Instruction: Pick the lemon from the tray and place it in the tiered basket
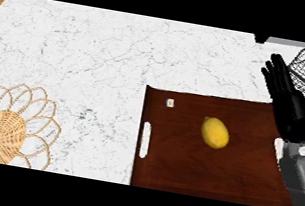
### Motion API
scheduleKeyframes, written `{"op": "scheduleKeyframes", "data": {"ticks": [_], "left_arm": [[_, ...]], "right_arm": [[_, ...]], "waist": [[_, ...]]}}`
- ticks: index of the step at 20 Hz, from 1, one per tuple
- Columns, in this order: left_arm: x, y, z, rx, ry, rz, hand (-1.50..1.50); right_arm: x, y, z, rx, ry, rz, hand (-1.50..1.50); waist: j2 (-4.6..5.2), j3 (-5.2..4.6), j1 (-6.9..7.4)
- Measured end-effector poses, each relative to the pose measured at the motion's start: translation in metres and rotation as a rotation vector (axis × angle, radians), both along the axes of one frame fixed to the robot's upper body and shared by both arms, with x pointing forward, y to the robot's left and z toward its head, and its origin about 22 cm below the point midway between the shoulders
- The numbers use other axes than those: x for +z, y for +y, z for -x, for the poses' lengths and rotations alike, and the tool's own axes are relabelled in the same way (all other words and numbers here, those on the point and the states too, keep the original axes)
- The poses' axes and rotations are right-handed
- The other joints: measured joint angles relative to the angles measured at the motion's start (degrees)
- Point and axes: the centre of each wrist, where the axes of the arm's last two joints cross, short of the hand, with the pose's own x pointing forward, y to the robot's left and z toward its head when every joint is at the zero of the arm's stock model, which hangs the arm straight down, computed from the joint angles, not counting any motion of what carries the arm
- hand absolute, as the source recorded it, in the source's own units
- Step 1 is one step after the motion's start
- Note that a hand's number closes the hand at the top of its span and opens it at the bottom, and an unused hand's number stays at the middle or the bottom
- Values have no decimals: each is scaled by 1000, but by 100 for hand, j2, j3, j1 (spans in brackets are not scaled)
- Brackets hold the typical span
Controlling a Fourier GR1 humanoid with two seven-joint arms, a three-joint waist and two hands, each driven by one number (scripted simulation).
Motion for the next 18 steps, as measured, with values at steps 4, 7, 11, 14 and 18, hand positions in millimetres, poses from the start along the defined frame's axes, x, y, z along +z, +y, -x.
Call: {"op": "scheduleKeyframes", "data": {"ticks": [4,7,11,14,18], "left_arm": [[-15,-42,-6,-190,28,28,0],[-30,-87,-6,-404,55,71,0],[-52,-130,4,-590,97,127,0],[-60,-139,10,-647,112,147,0],[-68,-144,11,-663,122,154,0]], "right_arm": [[-3,35,-9,-26,45,-8,-150],[-7,63,-16,-66,76,65,-150],[-25,117,-14,-133,126,17,-150],[-27,143,-11,-156,57,21,-150],[-2,155,-9,-153,-6,165,-150]], "waist": [[-50,-54,21],[-44,-94,28],[-51,-90,88],[-71,-85,85],[-107,-89,20]]}}
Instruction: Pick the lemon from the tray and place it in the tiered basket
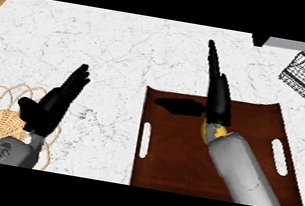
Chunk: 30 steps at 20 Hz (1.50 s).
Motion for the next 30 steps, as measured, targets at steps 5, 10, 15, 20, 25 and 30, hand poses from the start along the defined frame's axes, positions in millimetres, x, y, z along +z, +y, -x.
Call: {"op": "scheduleKeyframes", "data": {"ticks": [5,10,15,20,25,30], "left_arm": [[-7,1,6,-2,19,3,0],[-9,0,7,-2,24,-1,0],[-11,2,7,3,26,2,0],[-9,-3,6,-9,19,5,0],[-10,-4,5,-13,12,10,0],[-10,1,6,-15,8,12,0]], "right_arm": [[31,-21,-8,12,73,333,-150],[47,-28,-10,68,255,734,-150],[83,-8,-1,132,422,1006,-150],[120,13,21,194,458,1047,-150],[125,20,40,197,459,1055,-150],[111,16,45,116,462,1113,-150]], "waist": [[-94,-30,-119],[-144,-52,-162],[-128,-37,-157],[-91,-15,-122],[-56,-6,-90],[-38,-4,-62]]}}
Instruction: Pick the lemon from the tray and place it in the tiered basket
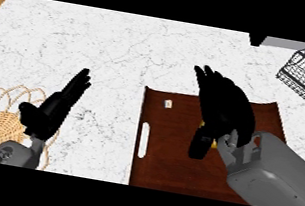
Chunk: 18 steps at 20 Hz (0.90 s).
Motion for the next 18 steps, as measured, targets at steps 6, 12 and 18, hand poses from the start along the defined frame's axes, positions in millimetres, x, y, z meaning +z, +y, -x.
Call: {"op": "scheduleKeyframes", "data": {"ticks": [6,12,18], "left_arm": [[3,-4,-4,-2,-9,-4,0],[3,-3,-4,-15,-3,2,0],[1,-7,-2,-14,-7,1,0]], "right_arm": [[-25,-9,-7,-69,60,53,-150],[-45,-15,-6,-104,82,44,-150],[-67,-28,-5,-166,97,68,-150]], "waist": [[20,4,31],[34,8,57],[37,10,60]]}}
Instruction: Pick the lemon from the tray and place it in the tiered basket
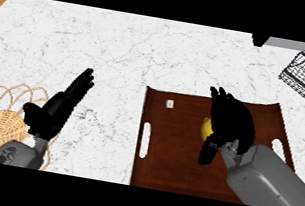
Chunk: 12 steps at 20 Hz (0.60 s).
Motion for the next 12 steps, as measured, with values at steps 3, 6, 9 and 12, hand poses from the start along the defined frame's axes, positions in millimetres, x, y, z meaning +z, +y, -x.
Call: {"op": "scheduleKeyframes", "data": {"ticks": [3,6,9,12], "left_arm": [[-4,2,4,1,2,-3,0],[-4,-7,0,2,-4,-2,0],[3,-5,-2,-2,2,2,0],[4,-4,-4,-6,-1,-2,0]], "right_arm": [[-12,-7,2,-20,13,3,-150],[-19,-6,4,-30,23,-4,-150],[-26,-12,4,-43,32,-5,-150],[-31,-13,3,-50,40,-9,-150]], "waist": [[3,2,8],[5,1,7],[5,2,16],[7,2,23]]}}
